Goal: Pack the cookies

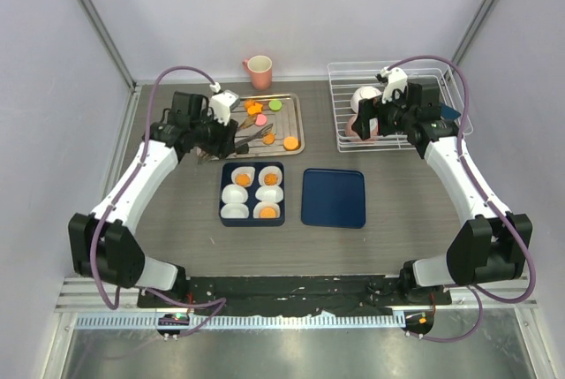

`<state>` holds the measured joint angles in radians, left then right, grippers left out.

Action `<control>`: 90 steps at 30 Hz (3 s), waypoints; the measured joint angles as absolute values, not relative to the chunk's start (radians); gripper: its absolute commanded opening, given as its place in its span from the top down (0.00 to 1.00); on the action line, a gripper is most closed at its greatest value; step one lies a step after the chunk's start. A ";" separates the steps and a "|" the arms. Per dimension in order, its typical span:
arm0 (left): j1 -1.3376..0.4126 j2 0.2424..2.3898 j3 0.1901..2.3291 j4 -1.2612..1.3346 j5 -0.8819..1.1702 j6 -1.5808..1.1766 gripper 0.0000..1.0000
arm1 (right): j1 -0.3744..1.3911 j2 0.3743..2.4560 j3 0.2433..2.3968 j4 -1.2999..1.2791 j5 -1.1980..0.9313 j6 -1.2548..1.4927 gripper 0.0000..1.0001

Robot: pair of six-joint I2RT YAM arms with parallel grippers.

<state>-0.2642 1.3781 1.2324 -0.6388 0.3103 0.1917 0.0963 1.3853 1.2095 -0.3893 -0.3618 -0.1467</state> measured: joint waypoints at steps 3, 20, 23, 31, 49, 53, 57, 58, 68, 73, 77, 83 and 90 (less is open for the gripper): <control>-0.264 1.456 1.275 -0.616 0.301 0.188 0.50 | 0.096 1.389 1.209 -0.390 -0.361 -0.147 0.00; -0.264 1.681 1.353 -0.601 0.295 0.187 0.48 | 0.096 1.400 1.208 -0.390 -0.362 -0.147 0.00; -0.265 1.692 1.355 -0.595 0.295 0.187 0.48 | 0.096 1.404 1.208 -0.390 -0.362 -0.147 0.00; -0.264 1.728 1.358 -0.585 0.295 0.189 0.47 | 0.096 1.404 1.208 -0.390 -0.362 -0.147 0.00; -0.265 1.772 1.372 -0.571 0.298 0.191 0.56 | 0.096 1.410 1.208 -0.390 -0.362 -0.148 0.00; -0.264 1.772 1.372 -0.571 0.299 0.191 0.63 | 0.096 1.413 1.208 -0.390 -0.362 -0.148 0.00; -0.265 1.772 1.372 -0.571 0.299 0.190 0.65 | 0.096 1.415 1.208 -0.390 -0.362 -0.148 0.00; -0.264 1.771 1.372 -0.571 0.299 0.190 0.66 | 0.096 1.415 1.208 -0.390 -0.362 -0.148 0.00; -0.265 1.684 1.372 -0.572 0.300 0.185 0.67 | 0.096 1.415 1.208 -0.390 -0.362 -0.148 0.00; -0.264 1.637 1.372 -0.573 0.301 0.183 0.68 | 0.096 1.420 1.208 -0.390 -0.362 -0.149 0.00; -0.264 1.594 1.372 -0.596 0.306 0.187 0.68 | 0.096 1.423 1.208 -0.391 -0.362 -0.149 0.00; -0.264 1.440 1.352 -0.676 0.310 0.217 0.68 | 0.096 1.423 1.208 -0.391 -0.364 -0.149 0.00; -0.265 1.221 1.277 -0.797 0.308 0.263 0.68 | 0.096 1.423 1.208 -0.391 -0.368 -0.149 0.00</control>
